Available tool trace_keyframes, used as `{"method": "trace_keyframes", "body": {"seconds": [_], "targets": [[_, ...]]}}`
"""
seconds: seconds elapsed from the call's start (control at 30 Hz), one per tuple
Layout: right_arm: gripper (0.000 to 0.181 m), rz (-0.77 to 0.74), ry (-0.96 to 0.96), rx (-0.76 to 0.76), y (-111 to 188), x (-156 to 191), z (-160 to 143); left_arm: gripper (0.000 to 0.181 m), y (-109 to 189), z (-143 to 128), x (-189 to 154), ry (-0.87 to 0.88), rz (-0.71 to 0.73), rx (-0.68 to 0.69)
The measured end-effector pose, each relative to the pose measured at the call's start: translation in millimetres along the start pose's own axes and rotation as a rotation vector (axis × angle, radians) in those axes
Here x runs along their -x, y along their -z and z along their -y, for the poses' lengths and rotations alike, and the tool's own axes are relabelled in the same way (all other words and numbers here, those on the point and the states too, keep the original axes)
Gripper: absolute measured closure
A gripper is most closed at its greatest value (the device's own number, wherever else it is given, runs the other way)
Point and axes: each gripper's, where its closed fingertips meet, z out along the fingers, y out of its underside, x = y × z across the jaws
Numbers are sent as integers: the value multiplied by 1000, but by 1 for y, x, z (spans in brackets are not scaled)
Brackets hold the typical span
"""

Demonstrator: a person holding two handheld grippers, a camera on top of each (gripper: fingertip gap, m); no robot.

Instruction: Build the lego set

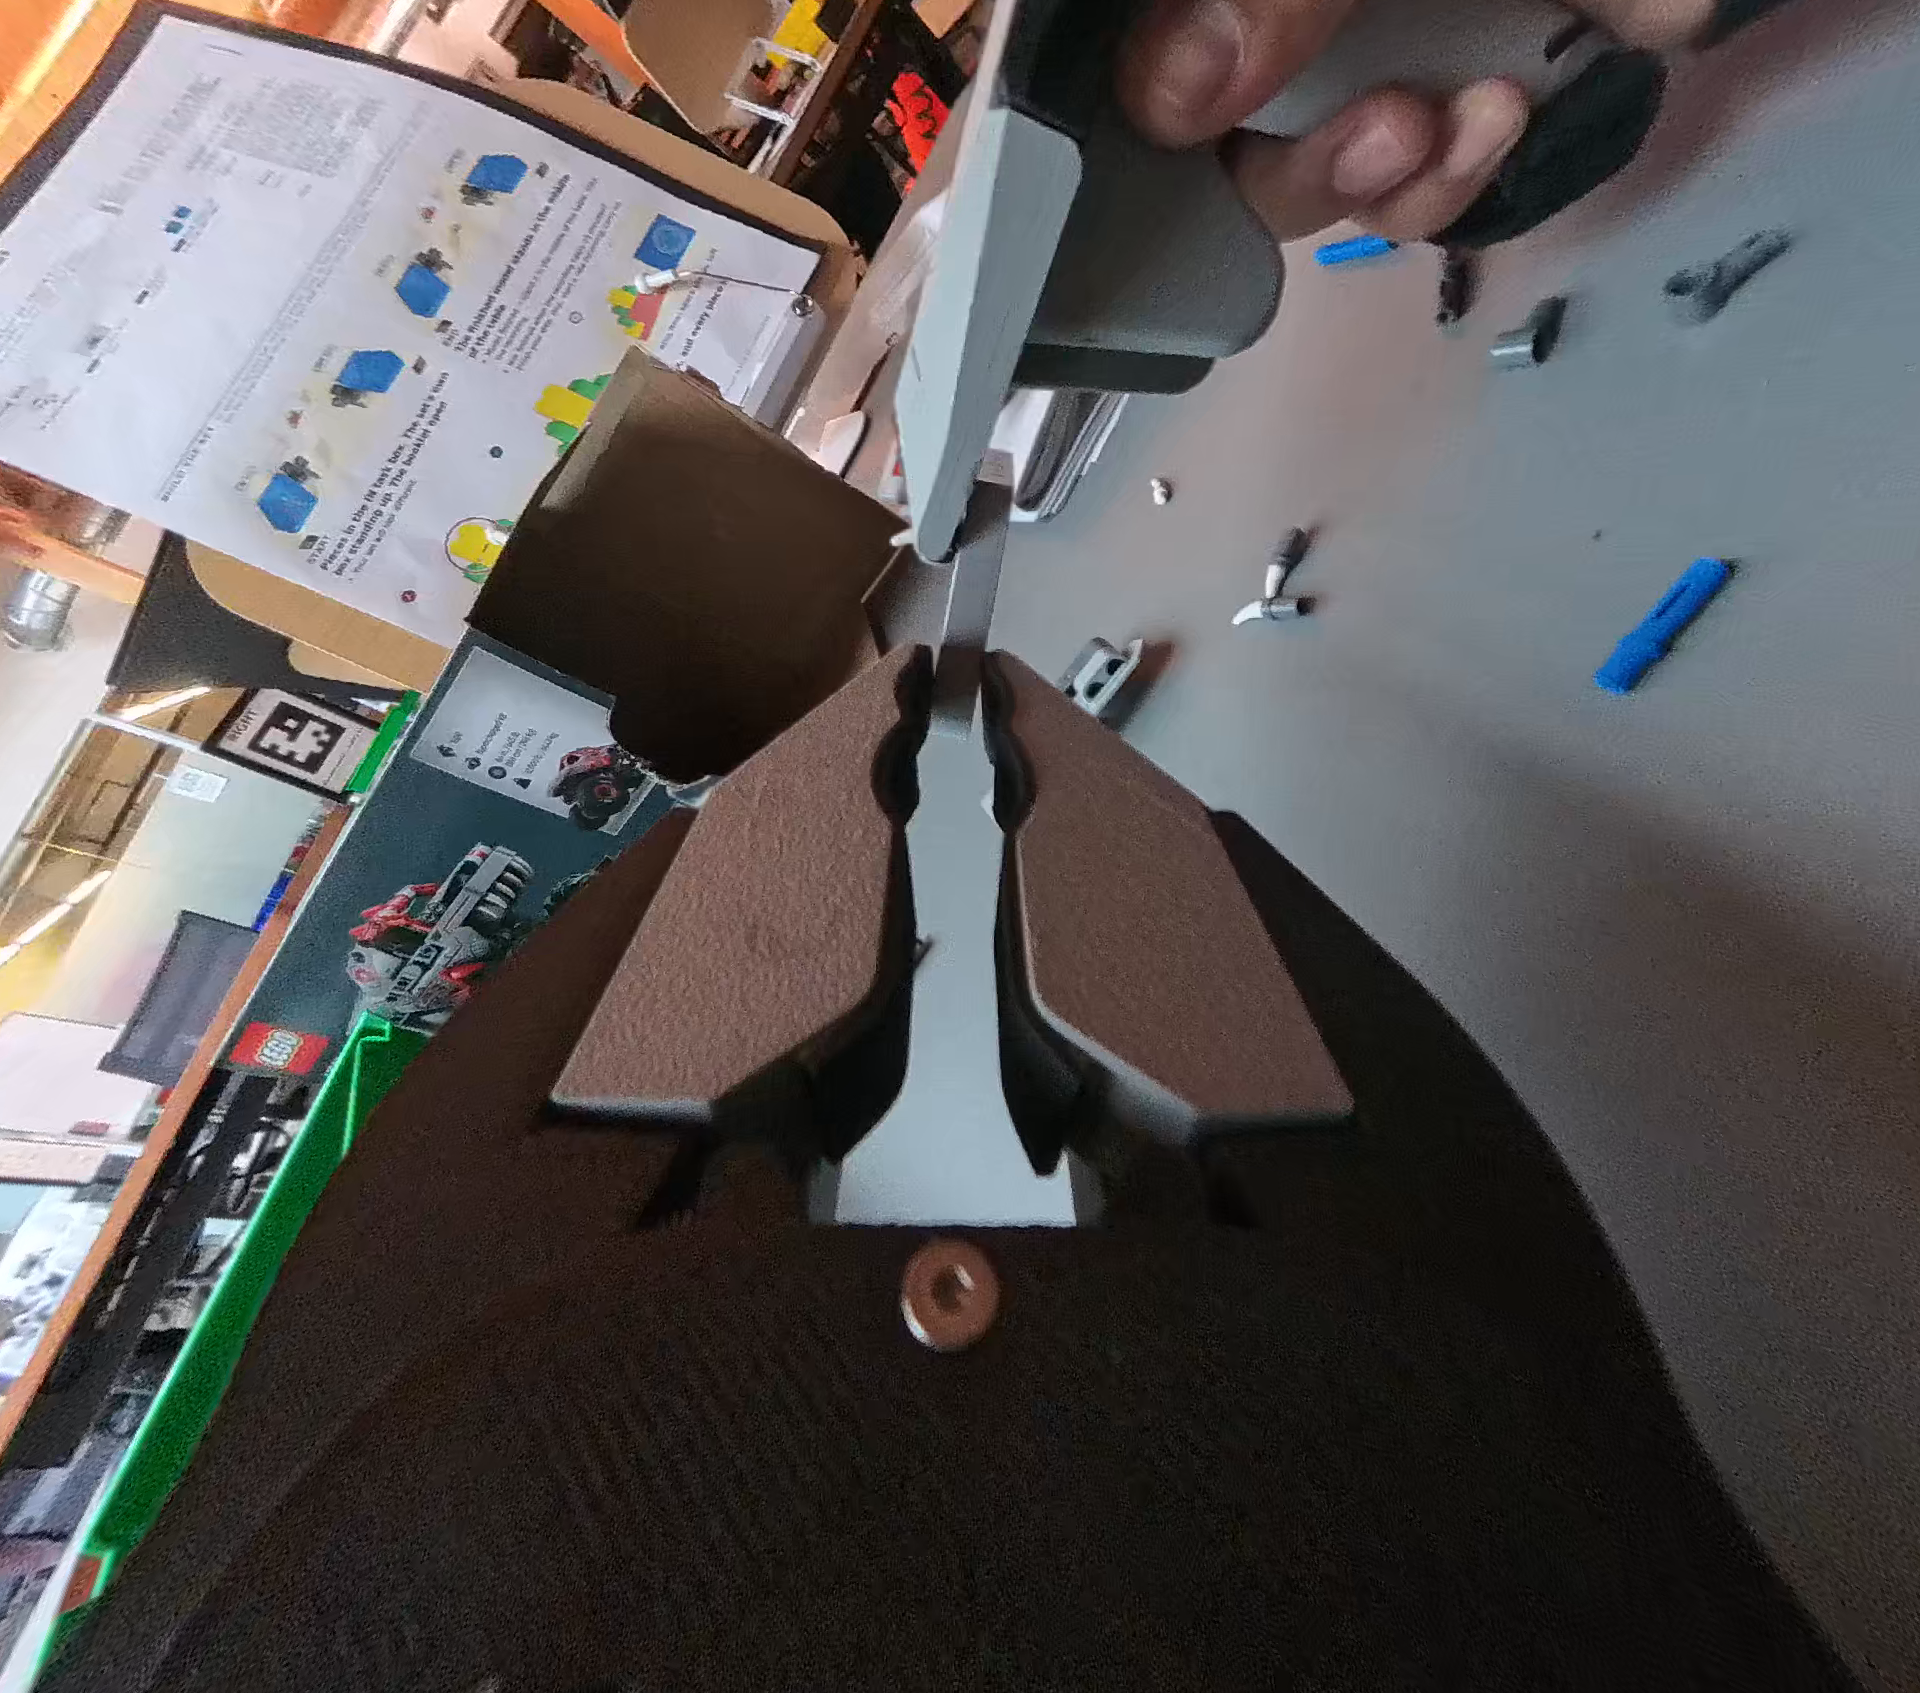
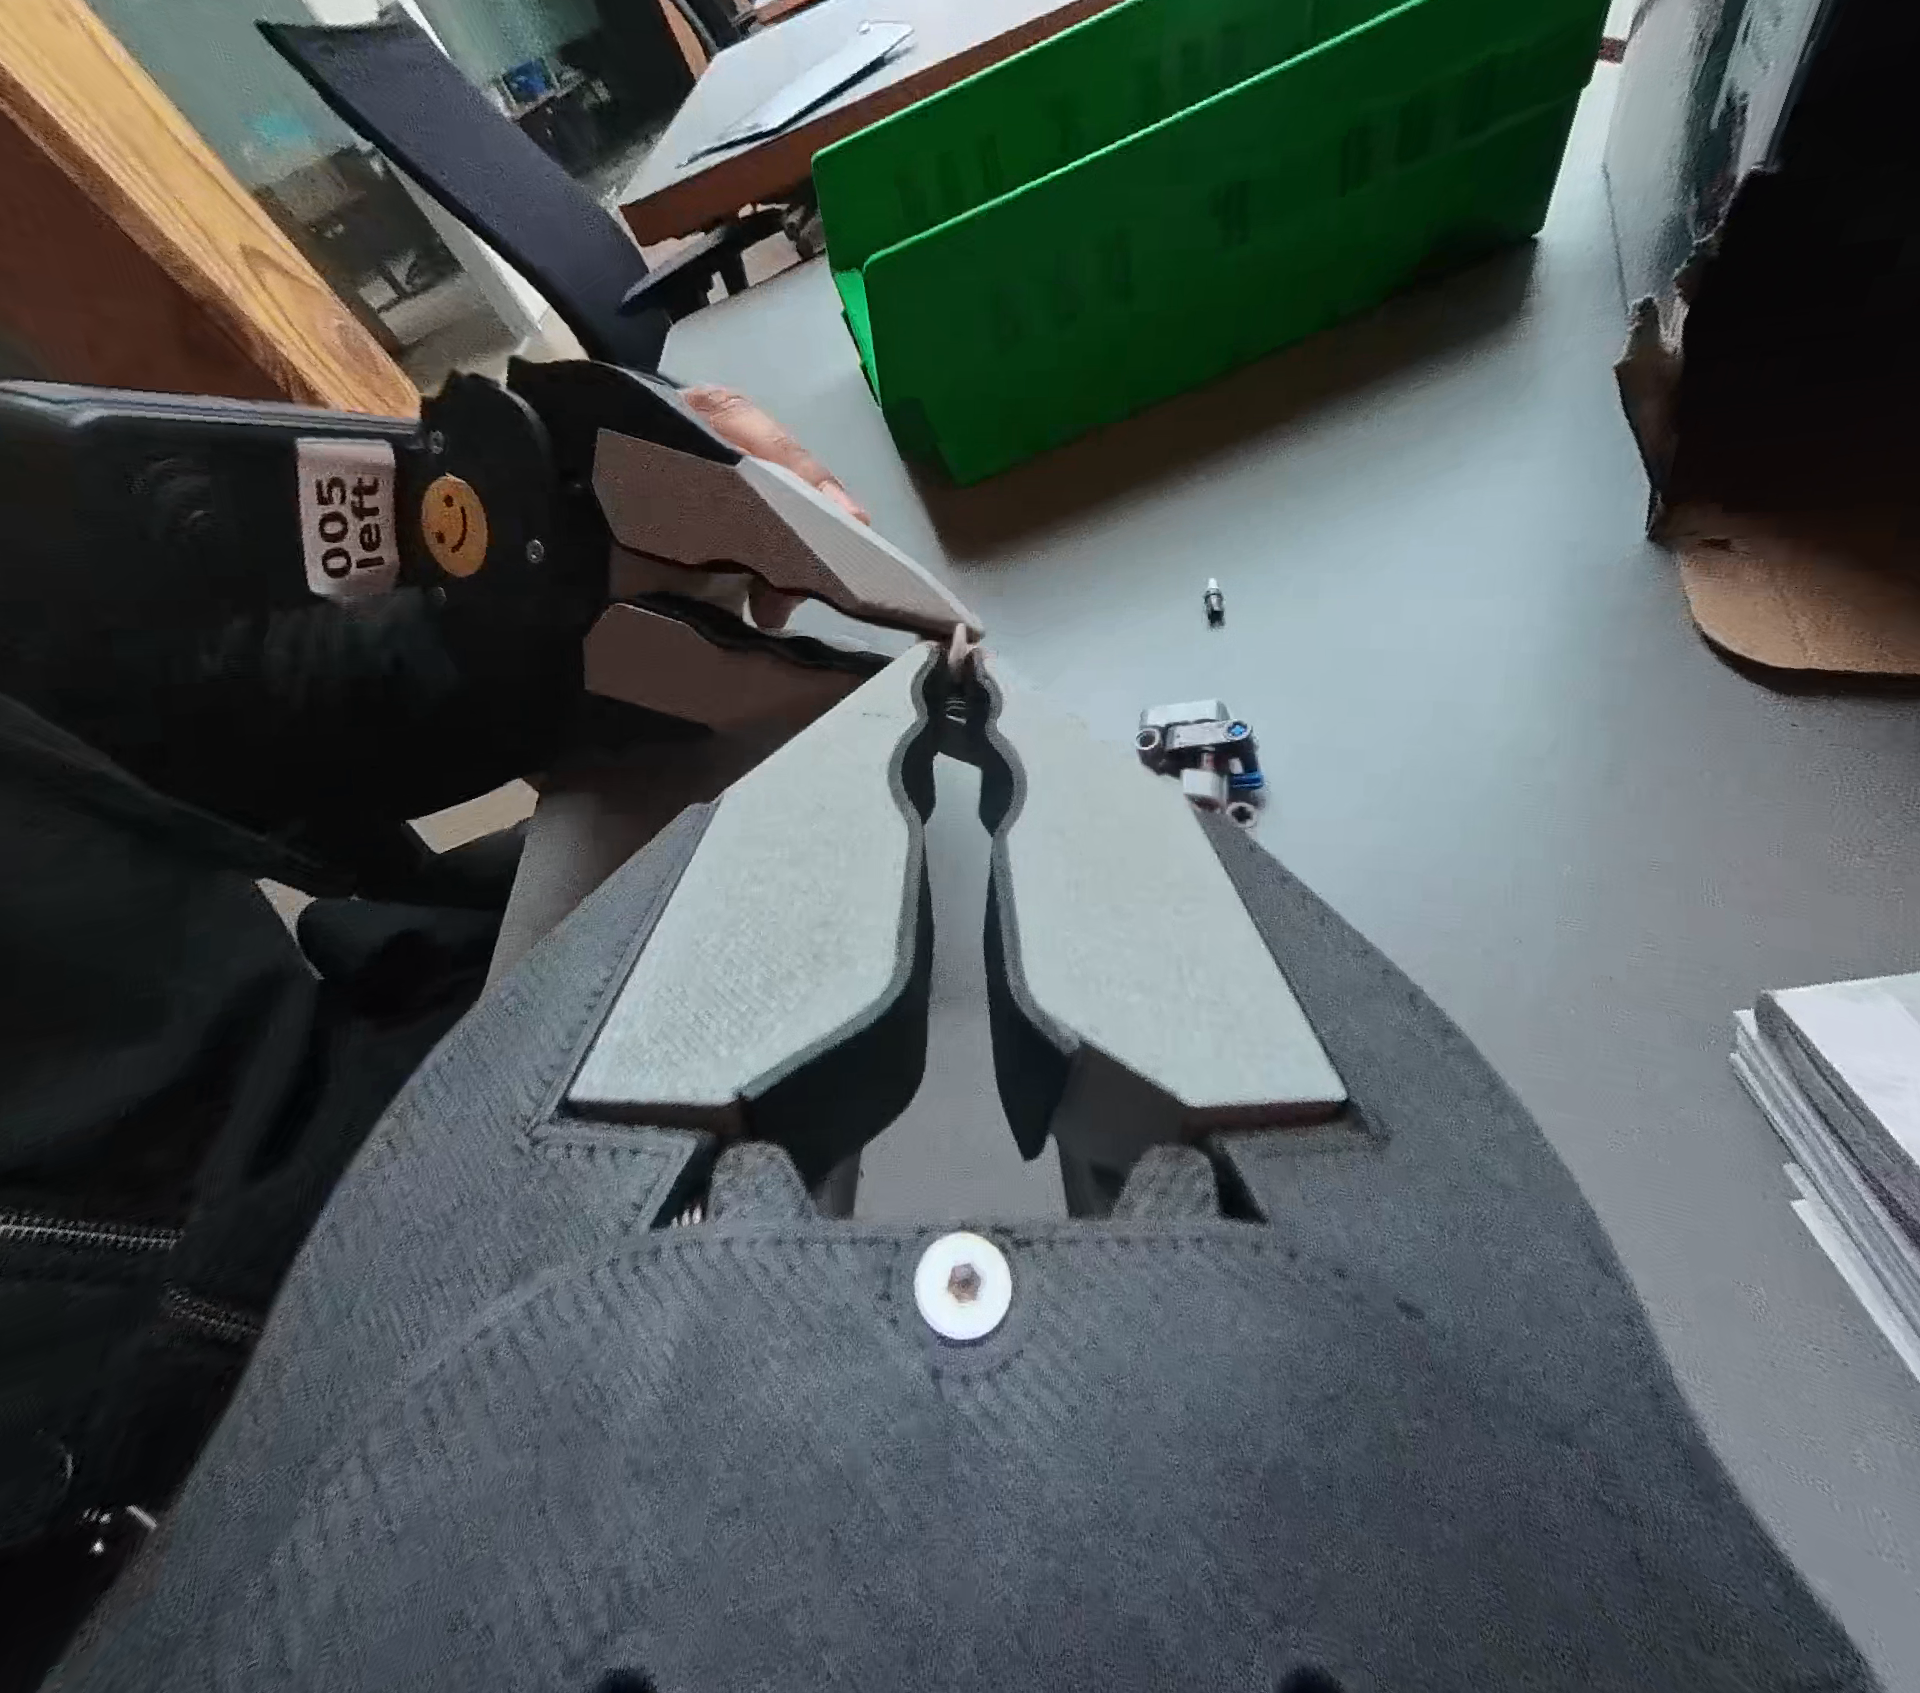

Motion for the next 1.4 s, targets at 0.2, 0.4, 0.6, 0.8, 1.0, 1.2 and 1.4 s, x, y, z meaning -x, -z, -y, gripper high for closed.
{"method": "trace_keyframes", "body": {"seconds": [0.2, 0.4, 0.6, 0.8, 1.0, 1.2, 1.4], "targets": [[181, 91, -74, 20, -1, 5, -6, 175, -2, -1, -9, -98, -8, 12], [181, 105, -110, 5, -5, 7, -4, 175, -2, 1, -8, -119, 16, 18], [181, 142, -98, 77, -1, 10, -13, 175, -2, 1, -15, -170, -14, 21], [179, 122, -53, 106, 0, 9, -16, 175, -2, 0, -14, -183, -8, 40], [181, 52, 61, 166, -1, 5, -22, 175, -3, -2, -19, -165, -31, 55], [181, 35, -12, 125, -10, 5, -19, 176, -6, -7, -21, -136, -51, 81], [181, -62, -145, -259, 32, -31, 43, 176, -6, 12, -47, -308, -80, 41]]}}
